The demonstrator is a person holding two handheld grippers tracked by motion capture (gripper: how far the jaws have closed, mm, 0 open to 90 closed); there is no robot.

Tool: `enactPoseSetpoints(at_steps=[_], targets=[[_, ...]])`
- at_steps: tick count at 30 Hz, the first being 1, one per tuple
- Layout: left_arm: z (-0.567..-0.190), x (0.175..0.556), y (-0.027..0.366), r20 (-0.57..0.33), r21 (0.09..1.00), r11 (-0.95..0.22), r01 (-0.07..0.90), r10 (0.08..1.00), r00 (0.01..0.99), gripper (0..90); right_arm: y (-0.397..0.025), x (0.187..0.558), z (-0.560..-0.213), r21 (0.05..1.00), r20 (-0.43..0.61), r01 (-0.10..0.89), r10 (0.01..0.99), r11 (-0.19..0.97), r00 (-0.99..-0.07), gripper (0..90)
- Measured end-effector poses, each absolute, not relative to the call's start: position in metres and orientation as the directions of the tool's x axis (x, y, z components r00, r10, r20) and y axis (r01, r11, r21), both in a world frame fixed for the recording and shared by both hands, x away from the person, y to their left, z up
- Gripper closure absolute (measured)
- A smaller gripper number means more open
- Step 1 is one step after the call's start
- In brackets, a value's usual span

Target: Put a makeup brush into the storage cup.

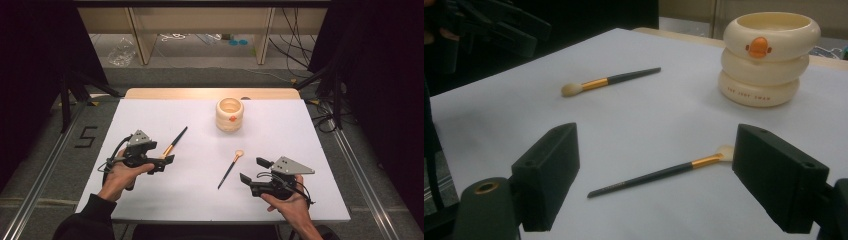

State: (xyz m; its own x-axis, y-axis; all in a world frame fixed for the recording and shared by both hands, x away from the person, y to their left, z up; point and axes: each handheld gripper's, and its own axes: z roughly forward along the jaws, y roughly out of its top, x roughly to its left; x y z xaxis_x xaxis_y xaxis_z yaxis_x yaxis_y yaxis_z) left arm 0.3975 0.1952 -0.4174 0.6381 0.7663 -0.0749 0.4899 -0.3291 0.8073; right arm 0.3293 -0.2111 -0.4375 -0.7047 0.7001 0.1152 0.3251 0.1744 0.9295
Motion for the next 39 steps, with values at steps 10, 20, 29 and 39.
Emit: enactPoseSetpoints(at_steps=[10,20,29,39], targets=[[-0.424,0.435,0.197,-0.064,0.729,-0.396,0.558,0.773,0.631,18.3,-0.209,0.327,-0.437,0.924,0.109,0.328,0.683,0.198,-0.722,20.2],[-0.431,0.466,0.187,-0.066,0.674,-0.429,0.602,0.776,0.627,24.9,-0.21,0.327,-0.437,0.917,0.101,0.331,0.676,0.221,-0.73,20.2],[-0.437,0.489,0.182,-0.031,0.573,-0.5,0.649,0.778,0.627,27.8,-0.208,0.328,-0.438,0.918,0.096,0.321,0.657,0.232,-0.748,20.2],[-0.443,0.505,0.175,-0.05,0.491,-0.532,0.69,0.774,0.632,35.5,-0.207,0.328,-0.439,0.913,0.091,0.323,0.649,0.249,-0.756,20.4]])
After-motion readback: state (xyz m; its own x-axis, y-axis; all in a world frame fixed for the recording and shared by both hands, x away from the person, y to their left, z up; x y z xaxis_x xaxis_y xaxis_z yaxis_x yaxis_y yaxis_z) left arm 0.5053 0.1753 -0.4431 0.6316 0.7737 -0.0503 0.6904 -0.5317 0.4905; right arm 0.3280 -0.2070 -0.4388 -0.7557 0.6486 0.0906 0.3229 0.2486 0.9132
